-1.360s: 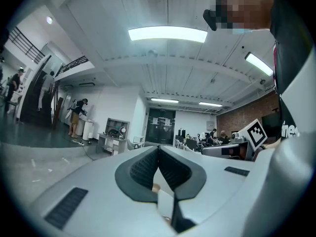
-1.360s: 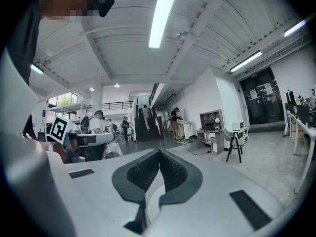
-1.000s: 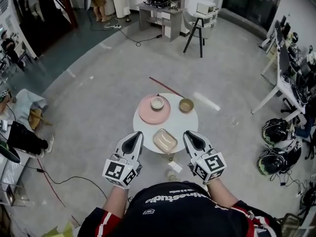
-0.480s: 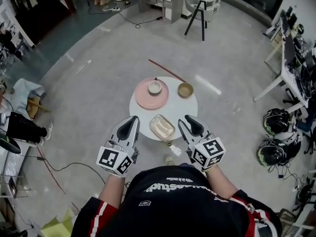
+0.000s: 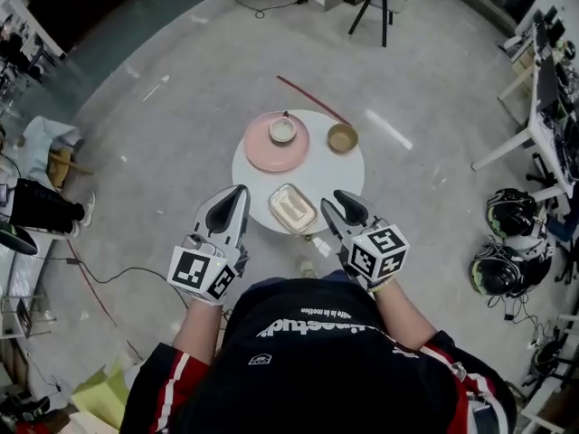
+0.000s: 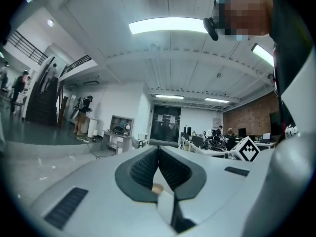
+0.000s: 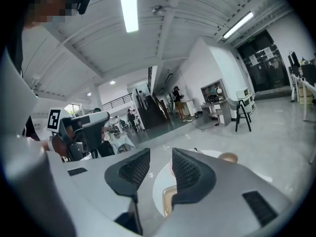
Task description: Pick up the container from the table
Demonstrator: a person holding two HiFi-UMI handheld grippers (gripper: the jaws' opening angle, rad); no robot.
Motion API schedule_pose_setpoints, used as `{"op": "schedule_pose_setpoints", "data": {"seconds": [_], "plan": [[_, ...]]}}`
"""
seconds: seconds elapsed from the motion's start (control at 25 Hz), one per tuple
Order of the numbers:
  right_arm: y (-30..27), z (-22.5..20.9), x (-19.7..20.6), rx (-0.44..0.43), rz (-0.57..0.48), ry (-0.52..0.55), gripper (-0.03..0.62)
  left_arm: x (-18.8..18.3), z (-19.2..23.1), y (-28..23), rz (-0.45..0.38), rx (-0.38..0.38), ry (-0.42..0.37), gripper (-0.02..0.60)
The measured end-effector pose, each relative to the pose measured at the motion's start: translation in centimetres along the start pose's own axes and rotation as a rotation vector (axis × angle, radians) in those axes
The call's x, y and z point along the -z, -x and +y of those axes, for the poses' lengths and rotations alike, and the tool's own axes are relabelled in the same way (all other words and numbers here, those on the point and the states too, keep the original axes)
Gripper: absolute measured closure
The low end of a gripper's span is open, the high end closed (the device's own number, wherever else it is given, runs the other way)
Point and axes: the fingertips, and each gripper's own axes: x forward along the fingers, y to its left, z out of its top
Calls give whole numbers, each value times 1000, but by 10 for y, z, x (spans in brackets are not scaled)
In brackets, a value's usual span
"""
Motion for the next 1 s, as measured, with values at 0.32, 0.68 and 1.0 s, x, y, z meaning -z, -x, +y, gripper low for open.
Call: {"op": "schedule_pose_setpoints", "data": {"seconds": [0.32,0.68,1.0], "plan": [[-21,-37,69,-50,165,-194,453,21,-5,-10,-2,-38,10,557],[-55,-67,148,-65,346,-366,448,31,9,-6,-14,-80,37,557],[-75,-102,215,-25,497,-474,441,48,7,-13,8,-110,5,557]]}}
